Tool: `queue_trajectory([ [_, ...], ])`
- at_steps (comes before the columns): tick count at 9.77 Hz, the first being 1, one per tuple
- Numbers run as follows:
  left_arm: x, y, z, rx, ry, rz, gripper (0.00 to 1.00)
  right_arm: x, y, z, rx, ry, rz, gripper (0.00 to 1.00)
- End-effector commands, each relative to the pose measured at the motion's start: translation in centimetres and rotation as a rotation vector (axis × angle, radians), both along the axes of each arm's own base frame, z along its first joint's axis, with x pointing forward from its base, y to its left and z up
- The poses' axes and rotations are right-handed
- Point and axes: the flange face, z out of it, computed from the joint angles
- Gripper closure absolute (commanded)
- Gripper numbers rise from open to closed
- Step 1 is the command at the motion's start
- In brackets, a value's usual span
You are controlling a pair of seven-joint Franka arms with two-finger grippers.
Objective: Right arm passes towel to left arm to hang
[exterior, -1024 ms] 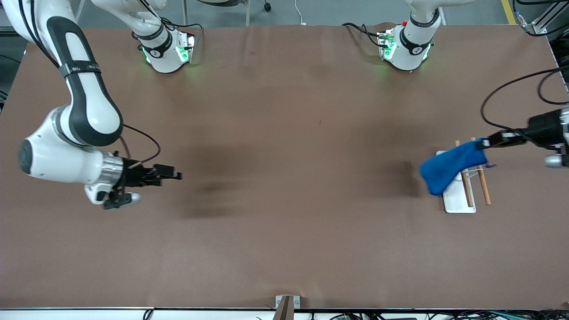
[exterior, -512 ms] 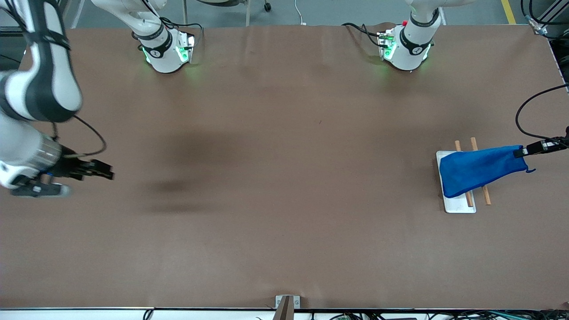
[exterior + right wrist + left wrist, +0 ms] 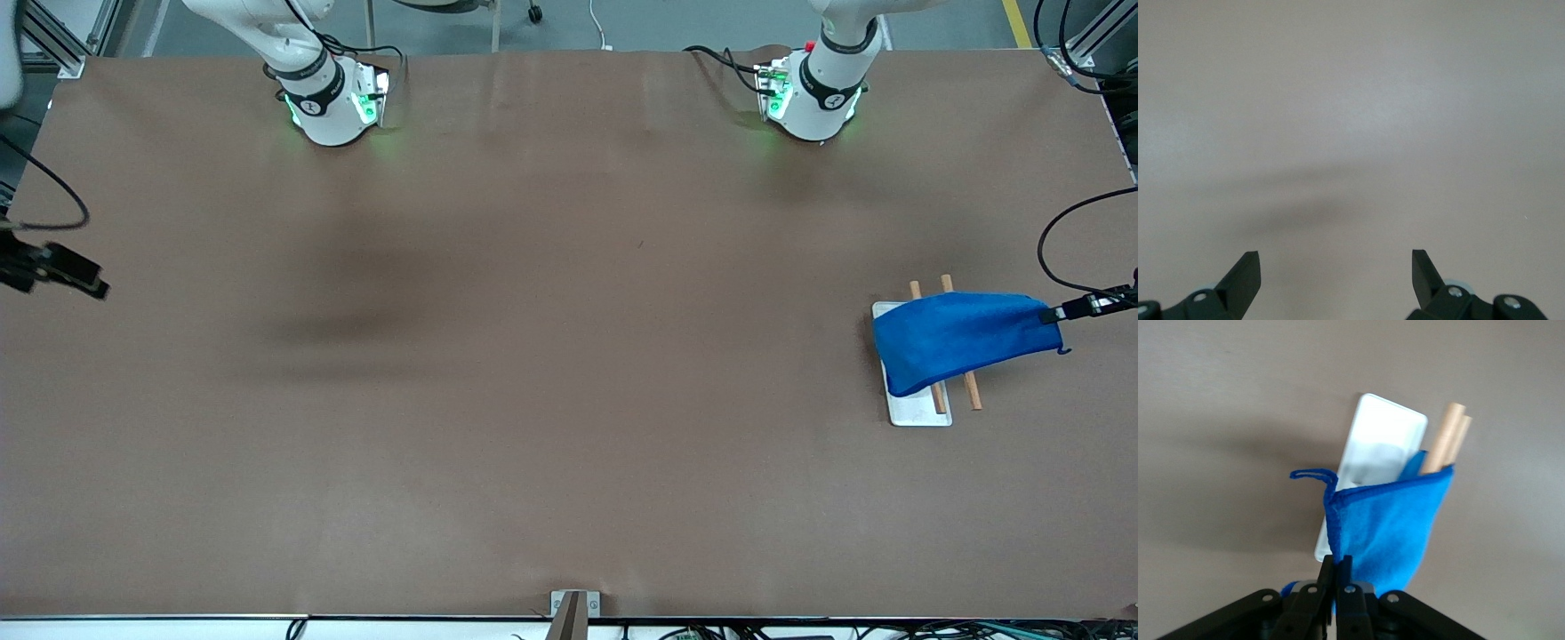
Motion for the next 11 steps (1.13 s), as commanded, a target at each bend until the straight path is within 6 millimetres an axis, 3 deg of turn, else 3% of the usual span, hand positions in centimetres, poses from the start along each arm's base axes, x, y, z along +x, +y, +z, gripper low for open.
queue_trajectory([
  [1,0.0,1.3,-2.4,0.012,0.006,-0.005,0.96,-2.3,-1.2,3.6,-0.006,0.033,-0.056,0.00],
  [2,-0.4,2.0,-2.9,0.016,0.011,-0.005,0.89,-3.4,-1.5,4.7,-0.003,0.029,-0.079,0.00],
  [3,-0.4,2.1,-3.3,0.017,0.016,-0.002,0.09,-4.0,-1.2,4.9,0.000,0.037,-0.142,0.00],
  [4,-0.1,2.1,-3.0,0.020,-0.002,0.020,0.00,-4.0,-1.0,4.9,0.002,0.039,-0.155,0.00],
  [6,2.6,0.3,-0.4,0.074,-0.039,-0.029,0.00,-3.9,-0.6,4.9,0.002,0.039,-0.147,0.00],
  [8,4.7,-4.0,3.0,0.192,-0.027,-0.180,0.00,-3.7,-0.6,5.0,0.001,0.032,-0.144,0.00],
  [10,5.1,-6.1,6.4,0.263,0.021,-0.035,0.00,-3.5,1.5,5.3,-0.004,0.020,-0.106,0.00],
  [11,5.8,-9.6,9.2,0.302,-0.015,-0.109,0.00,-3.2,2.3,5.3,-0.010,0.009,-0.094,0.00],
])
